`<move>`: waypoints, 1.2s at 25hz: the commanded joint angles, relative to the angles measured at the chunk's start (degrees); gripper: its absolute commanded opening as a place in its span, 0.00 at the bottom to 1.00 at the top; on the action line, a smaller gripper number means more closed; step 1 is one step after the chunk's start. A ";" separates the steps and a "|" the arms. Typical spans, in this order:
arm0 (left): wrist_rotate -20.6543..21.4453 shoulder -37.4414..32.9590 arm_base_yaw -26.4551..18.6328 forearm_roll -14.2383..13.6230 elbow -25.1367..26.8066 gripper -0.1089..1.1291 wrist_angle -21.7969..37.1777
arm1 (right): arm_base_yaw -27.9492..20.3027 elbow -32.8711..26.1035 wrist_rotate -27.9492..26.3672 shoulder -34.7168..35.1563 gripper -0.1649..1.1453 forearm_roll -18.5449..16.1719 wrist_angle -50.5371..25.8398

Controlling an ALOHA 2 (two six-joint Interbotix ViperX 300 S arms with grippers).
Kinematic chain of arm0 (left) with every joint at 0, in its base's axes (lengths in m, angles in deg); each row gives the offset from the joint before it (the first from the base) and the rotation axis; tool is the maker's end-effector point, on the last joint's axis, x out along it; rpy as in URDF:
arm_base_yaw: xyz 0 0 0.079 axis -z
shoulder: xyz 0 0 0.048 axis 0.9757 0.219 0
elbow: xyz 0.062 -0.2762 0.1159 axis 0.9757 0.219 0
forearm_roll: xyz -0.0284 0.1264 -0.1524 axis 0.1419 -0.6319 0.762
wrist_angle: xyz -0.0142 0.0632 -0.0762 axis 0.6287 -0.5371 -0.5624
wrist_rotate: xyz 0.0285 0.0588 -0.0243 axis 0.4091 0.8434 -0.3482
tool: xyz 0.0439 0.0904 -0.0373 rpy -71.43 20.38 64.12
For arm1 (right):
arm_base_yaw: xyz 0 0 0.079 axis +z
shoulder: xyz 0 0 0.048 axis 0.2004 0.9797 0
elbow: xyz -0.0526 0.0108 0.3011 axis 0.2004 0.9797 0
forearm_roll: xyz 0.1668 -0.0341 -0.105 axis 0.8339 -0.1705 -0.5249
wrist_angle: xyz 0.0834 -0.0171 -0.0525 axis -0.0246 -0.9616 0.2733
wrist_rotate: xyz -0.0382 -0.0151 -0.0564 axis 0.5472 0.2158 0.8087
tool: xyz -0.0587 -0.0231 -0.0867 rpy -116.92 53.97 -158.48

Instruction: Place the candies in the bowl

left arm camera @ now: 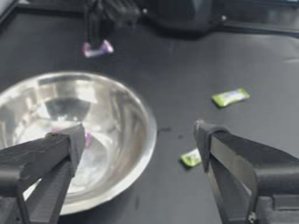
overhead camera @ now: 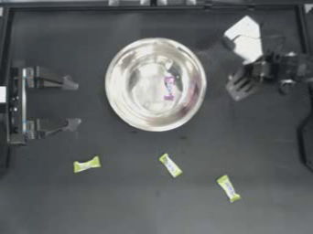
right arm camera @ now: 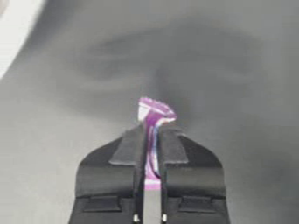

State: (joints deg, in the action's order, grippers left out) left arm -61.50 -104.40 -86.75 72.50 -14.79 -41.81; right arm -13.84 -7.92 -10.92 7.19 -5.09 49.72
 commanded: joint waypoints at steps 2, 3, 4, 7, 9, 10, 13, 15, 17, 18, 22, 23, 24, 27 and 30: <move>-0.09 0.44 -0.26 0.00 -1.05 0.92 -0.18 | 0.26 -4.04 0.79 -6.33 0.39 -0.44 -1.23; -0.09 0.44 -0.26 0.00 -1.05 0.92 -0.18 | 0.62 -4.75 0.79 -7.03 0.39 -0.44 -1.23; -0.09 0.35 -0.26 0.00 -1.05 0.92 -0.18 | 0.88 -5.45 0.79 -7.73 0.39 -0.35 -1.23; -0.09 0.35 -0.35 0.00 -1.14 0.92 -0.18 | 2.55 -8.17 0.97 -8.00 0.39 -0.18 -0.88; -0.09 0.35 -0.44 0.00 -1.14 0.92 -0.18 | 4.22 -10.37 1.05 -7.03 0.39 0.18 -0.09; -0.09 0.44 -0.53 0.00 -1.14 0.92 -0.18 | 5.10 -11.34 1.05 -6.33 0.39 0.18 0.44; -0.09 0.44 -0.53 0.00 -1.14 0.92 -0.18 | 7.38 -14.33 1.32 -3.52 0.39 0.18 1.58; -0.09 0.35 -0.53 0.09 -1.14 0.92 -0.18 | 8.70 -16.17 1.41 -0.97 0.39 -0.26 2.37; -0.09 0.44 -0.53 0.00 -1.14 0.92 -0.18 | 9.32 -17.49 1.85 1.23 0.39 -0.44 3.60; -0.09 0.44 -0.53 0.00 -1.14 0.92 -0.18 | 9.40 -18.02 2.11 2.29 0.39 -0.53 4.66; -0.09 0.62 -0.53 0.00 -0.97 0.92 -0.18 | 9.32 -18.63 2.55 5.62 0.40 -1.85 10.72; -0.09 0.70 -0.62 0.00 -1.05 0.92 -0.18 | 9.32 -18.46 2.55 6.15 0.42 -2.81 11.95; -0.09 0.70 -0.70 0.00 -1.05 0.92 -0.18 | 9.32 -18.28 2.55 6.68 0.44 -3.78 13.01; -0.09 1.05 -0.88 0.00 -1.05 0.92 -0.18 | 9.32 -17.67 2.55 8.09 0.58 -5.19 14.50; -0.09 1.49 -0.97 0.00 -1.05 0.92 -0.09 | 9.14 -16.87 2.55 8.70 0.87 -6.33 15.64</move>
State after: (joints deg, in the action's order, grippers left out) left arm -61.50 -103.61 -87.63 72.50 -14.79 -41.72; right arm -4.53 -24.35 -8.46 16.77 -10.71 64.58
